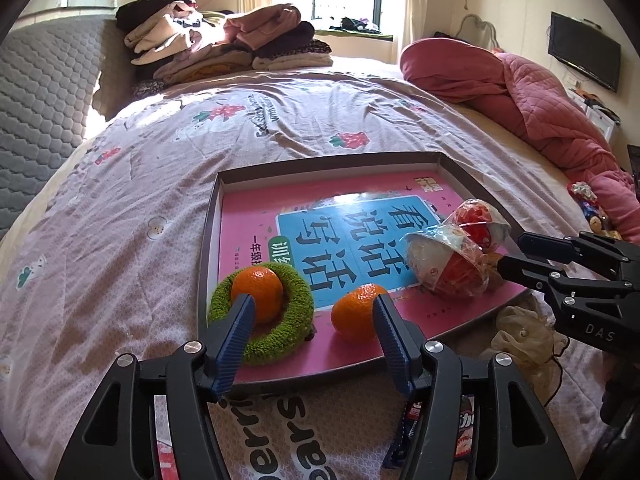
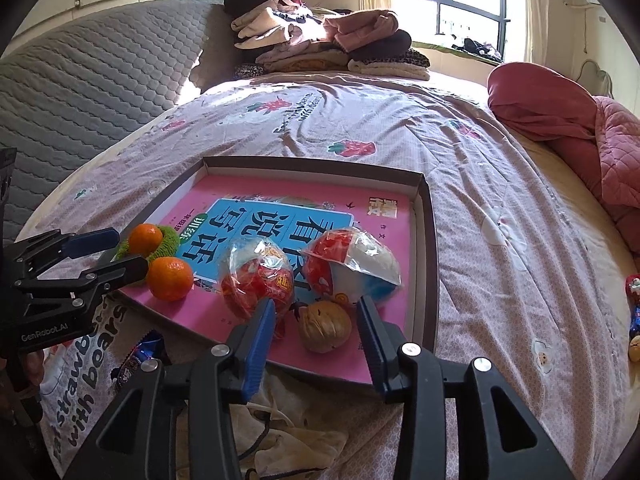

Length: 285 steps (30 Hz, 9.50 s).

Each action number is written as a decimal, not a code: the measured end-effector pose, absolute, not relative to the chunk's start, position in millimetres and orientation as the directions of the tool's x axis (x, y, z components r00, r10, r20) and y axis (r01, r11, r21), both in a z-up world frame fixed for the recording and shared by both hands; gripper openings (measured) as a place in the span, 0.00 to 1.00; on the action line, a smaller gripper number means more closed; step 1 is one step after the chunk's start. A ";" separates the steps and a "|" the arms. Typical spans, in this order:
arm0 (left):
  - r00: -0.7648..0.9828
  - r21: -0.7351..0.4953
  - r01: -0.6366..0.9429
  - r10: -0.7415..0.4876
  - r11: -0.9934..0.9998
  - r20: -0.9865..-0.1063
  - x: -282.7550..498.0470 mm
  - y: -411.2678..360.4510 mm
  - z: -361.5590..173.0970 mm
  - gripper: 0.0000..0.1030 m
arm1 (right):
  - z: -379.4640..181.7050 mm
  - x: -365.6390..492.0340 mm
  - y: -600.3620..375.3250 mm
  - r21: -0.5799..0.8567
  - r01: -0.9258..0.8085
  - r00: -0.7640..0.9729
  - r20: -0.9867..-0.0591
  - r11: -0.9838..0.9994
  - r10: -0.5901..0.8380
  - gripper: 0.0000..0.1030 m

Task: Organize objects
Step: 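Open the right tool to release the walnut in the tray, then withdraw both tools from the tray toward the cookie pack and mesh bag, then move the left tool to the blue cookie pack while the right tool approaches the cream mesh bag, then close the left tool on the cookie pack while the right tool grasps the mesh bag, then lift and carry the cookie pack and mesh bag toward the tray with both tools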

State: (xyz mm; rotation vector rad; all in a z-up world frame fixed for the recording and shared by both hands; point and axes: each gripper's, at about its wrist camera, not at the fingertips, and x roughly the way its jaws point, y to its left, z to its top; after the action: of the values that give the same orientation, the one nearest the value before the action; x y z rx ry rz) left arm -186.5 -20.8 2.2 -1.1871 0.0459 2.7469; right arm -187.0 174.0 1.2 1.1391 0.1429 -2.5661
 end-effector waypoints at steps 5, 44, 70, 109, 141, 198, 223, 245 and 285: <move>-0.679 -0.036 -0.150 0.130 -0.988 -0.722 -185.5 -21.0 5.4 0.66 | 1.6 -186.1 174.0 0.040 0.334 -0.629 -0.735 -0.942 -0.254 0.41; -0.755 -0.047 -0.123 0.124 -0.991 -0.644 -139.2 -17.2 50.4 0.72 | 51.2 -147.3 173.0 0.048 0.344 -0.715 -0.634 -0.938 -0.295 0.50; -0.769 -0.069 -0.121 0.137 -0.990 -0.625 -76.2 -10.7 53.3 0.72 | 66.1 -83.1 194.0 0.078 0.341 -0.753 -0.574 -0.937 -0.322 0.50; -0.692 -0.009 -0.183 0.135 -0.983 -0.709 -26.2 17.3 20.9 0.72 | 18.8 -40.6 193.5 0.061 0.337 -0.679 -0.676 -0.940 -0.287 0.50; -0.628 -0.042 -0.211 0.168 -0.977 -0.760 -45.2 30.5 -13.5 0.72 | -3.0 -58.5 196.0 0.085 0.293 -0.656 -0.707 -0.952 -0.265 0.50; -0.601 -0.112 -0.139 0.173 -0.984 -0.780 -123.0 22.8 -45.3 0.72 | -40.1 -111.7 185.7 0.173 0.263 -0.612 -0.730 -0.949 -0.303 0.37; -0.608 -0.113 -0.178 0.199 -0.978 -0.768 -124.1 22.4 -42.3 0.56 | -38.4 -104.2 183.4 0.182 0.300 -0.634 -0.696 -0.936 -0.338 0.24; -0.654 -0.103 -0.184 0.200 -0.978 -0.729 -107.0 17.7 -22.8 0.56 | -19.4 -93.1 187.3 0.187 0.321 -0.688 -0.628 -0.929 -0.364 0.20; -0.744 -0.052 -0.171 0.163 -0.984 -0.647 -120.3 3.5 25.8 0.56 | 35.0 -104.4 181.1 0.137 0.354 -0.776 -0.509 -0.925 -0.373 0.18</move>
State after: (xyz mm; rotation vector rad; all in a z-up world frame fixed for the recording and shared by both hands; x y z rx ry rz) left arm -120.3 3.5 25.8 -1.0295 0.0164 2.7778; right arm -104.4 181.1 35.0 0.7672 -0.0471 -2.6440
